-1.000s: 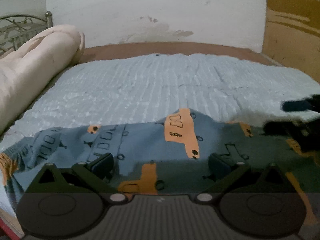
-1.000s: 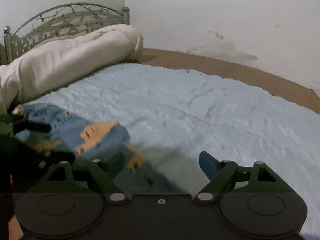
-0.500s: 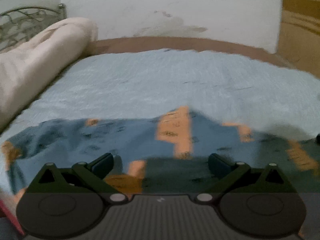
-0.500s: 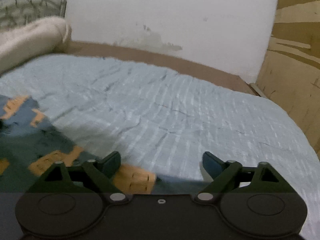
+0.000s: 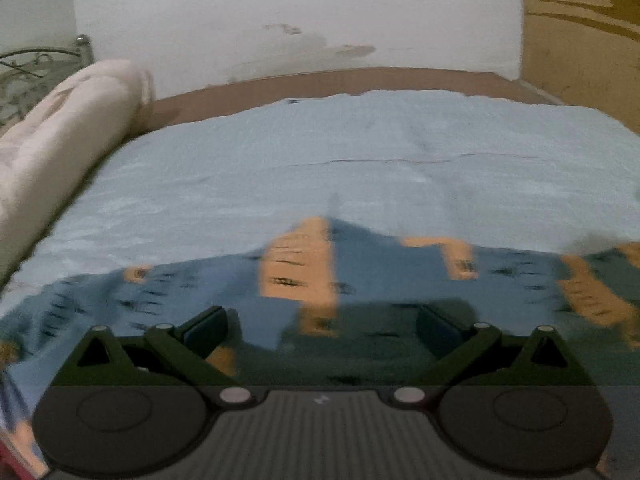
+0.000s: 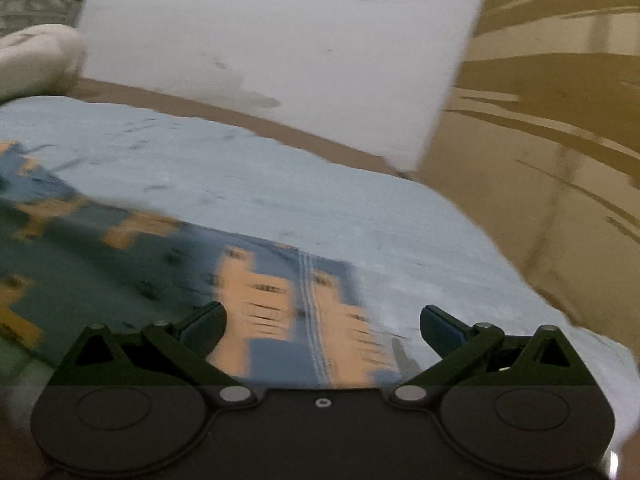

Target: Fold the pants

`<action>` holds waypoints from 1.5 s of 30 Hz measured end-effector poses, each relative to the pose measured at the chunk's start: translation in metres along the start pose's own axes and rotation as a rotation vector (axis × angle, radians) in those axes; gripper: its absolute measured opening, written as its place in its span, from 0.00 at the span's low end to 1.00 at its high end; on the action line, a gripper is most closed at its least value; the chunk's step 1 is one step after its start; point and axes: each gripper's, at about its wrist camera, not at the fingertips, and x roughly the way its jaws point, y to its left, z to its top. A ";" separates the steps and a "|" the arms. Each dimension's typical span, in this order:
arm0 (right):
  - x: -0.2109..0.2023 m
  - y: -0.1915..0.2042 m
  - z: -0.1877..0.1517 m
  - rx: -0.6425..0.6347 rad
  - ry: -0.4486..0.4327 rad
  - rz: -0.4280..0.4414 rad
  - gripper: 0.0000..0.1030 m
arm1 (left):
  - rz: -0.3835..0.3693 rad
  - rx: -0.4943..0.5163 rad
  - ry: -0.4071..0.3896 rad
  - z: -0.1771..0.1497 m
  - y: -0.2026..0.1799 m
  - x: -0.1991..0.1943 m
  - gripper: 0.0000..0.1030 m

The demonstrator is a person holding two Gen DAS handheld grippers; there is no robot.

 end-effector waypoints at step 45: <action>-0.021 -0.056 -0.030 0.839 0.044 0.270 0.63 | -0.242 0.174 0.018 0.010 -0.107 -0.010 0.99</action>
